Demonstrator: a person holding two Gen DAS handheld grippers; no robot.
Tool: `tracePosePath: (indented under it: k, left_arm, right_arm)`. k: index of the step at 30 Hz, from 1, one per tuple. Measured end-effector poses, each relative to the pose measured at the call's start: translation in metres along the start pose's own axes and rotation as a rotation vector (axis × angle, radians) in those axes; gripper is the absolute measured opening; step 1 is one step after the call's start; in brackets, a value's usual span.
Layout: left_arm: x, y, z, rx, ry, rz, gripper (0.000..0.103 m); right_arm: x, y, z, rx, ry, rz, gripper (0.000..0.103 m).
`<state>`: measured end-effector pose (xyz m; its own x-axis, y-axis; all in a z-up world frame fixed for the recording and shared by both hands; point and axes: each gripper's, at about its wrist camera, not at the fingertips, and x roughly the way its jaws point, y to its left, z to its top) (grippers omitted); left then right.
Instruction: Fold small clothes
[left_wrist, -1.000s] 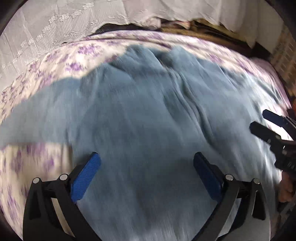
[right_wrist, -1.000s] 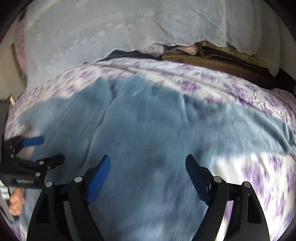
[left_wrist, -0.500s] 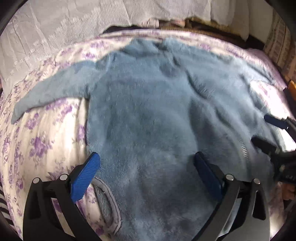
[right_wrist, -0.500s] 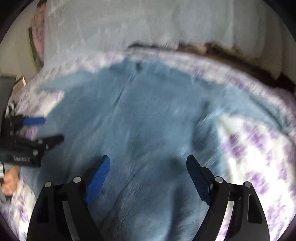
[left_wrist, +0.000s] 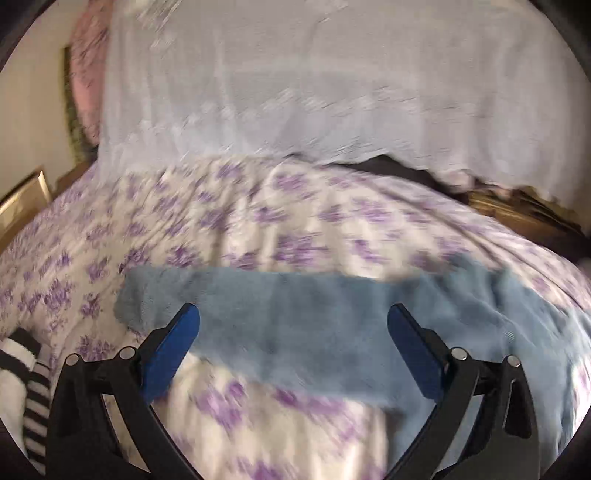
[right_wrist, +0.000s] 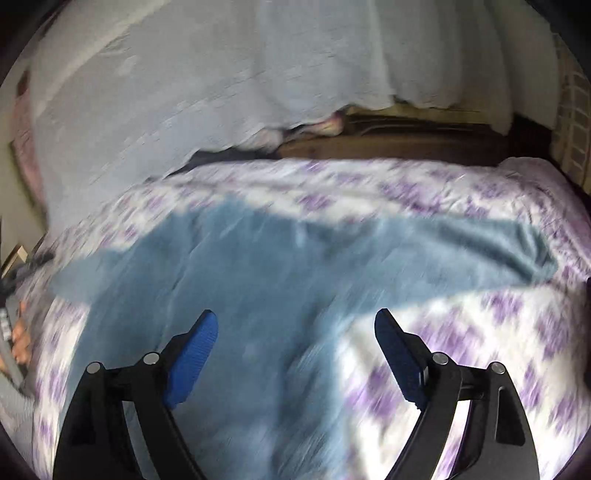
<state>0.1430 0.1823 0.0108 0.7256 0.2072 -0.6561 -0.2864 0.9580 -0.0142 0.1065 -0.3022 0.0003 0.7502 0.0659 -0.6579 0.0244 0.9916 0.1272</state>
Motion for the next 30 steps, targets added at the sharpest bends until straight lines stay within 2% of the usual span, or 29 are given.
tracePosePath:
  k: [2,4,5,6,8,9,10,13,15,16,17,18,19,20,21,22,24,26,28,30]
  left_arm:
    - [0.033,0.015,-0.004,-0.040,0.073,0.047,0.099]
    - [0.070,0.037,-0.020,-0.091,0.184,0.095,0.099]
    - [0.087,0.049,-0.029,-0.129,0.258,0.082,0.099]
    - [0.095,0.061,-0.030,-0.183,0.292,0.026,0.099]
    - [0.087,0.070,-0.024,-0.212,0.276,0.042,0.099]
    - [0.086,0.073,-0.026,-0.228,0.272,0.044,0.099]
    - [0.084,0.075,-0.028,-0.242,0.263,0.034,0.099]
    - [0.060,0.076,-0.028,-0.277,0.200,0.024,0.099]
    - [0.046,0.072,-0.022,-0.249,0.125,-0.019,0.099]
    - [0.041,0.066,-0.019,-0.200,0.094,-0.008,0.099]
    - [0.045,0.061,-0.019,-0.160,0.101,0.038,0.099]
    - [0.061,0.057,-0.021,-0.120,0.156,0.103,0.099]
    - [0.077,0.056,-0.026,-0.109,0.220,0.137,0.099]
    - [0.092,0.059,-0.033,-0.123,0.283,0.128,0.099]
    - [0.092,0.063,-0.034,-0.149,0.277,0.112,0.099]
    - [0.081,0.065,-0.030,-0.166,0.242,0.111,0.099]
    - [0.061,0.065,-0.029,-0.187,0.187,0.121,0.099]
    - [0.041,0.057,-0.029,-0.200,0.163,0.069,0.099]
    - [0.022,0.039,-0.028,-0.196,0.159,-0.030,0.099]
    - [0.001,0.007,-0.027,-0.158,0.147,-0.113,0.099]
  right_arm:
    - [0.019,-0.012,0.016,0.026,-0.004,-0.030,0.087]
    - [0.045,-0.028,0.025,0.063,0.001,-0.072,0.087]
    - [0.057,-0.036,0.027,0.083,0.016,-0.085,0.087]
    - [0.074,-0.048,0.026,0.109,0.047,-0.100,0.087]
    - [0.103,-0.072,0.017,0.147,0.099,-0.169,0.085]
    - [0.114,-0.086,0.011,0.186,0.126,-0.147,0.085]
    - [0.110,-0.090,0.013,0.202,0.105,-0.117,0.084]
    - [0.082,-0.089,0.022,0.188,0.032,-0.107,0.084]
    - [0.071,-0.096,0.026,0.194,-0.015,-0.134,0.084]
    - [0.071,-0.104,0.027,0.217,-0.016,-0.152,0.084]
    - [0.073,-0.115,0.027,0.250,-0.005,-0.164,0.084]
    - [0.084,-0.132,0.023,0.302,0.041,-0.177,0.084]
    - [0.095,-0.144,0.018,0.331,0.086,-0.180,0.082]
    - [0.103,-0.152,0.014,0.339,0.100,-0.160,0.082]
    - [0.099,-0.152,0.016,0.324,0.070,-0.157,0.079]
    - [0.093,-0.151,0.019,0.328,0.072,-0.167,0.078]
    - [0.074,-0.153,0.023,0.347,0.018,-0.137,0.078]
    - [0.054,-0.167,0.029,0.382,-0.036,-0.144,0.078]
    - [0.032,-0.194,0.028,0.480,-0.085,-0.146,0.078]
    - [0.020,-0.227,0.018,0.604,-0.094,-0.141,0.077]
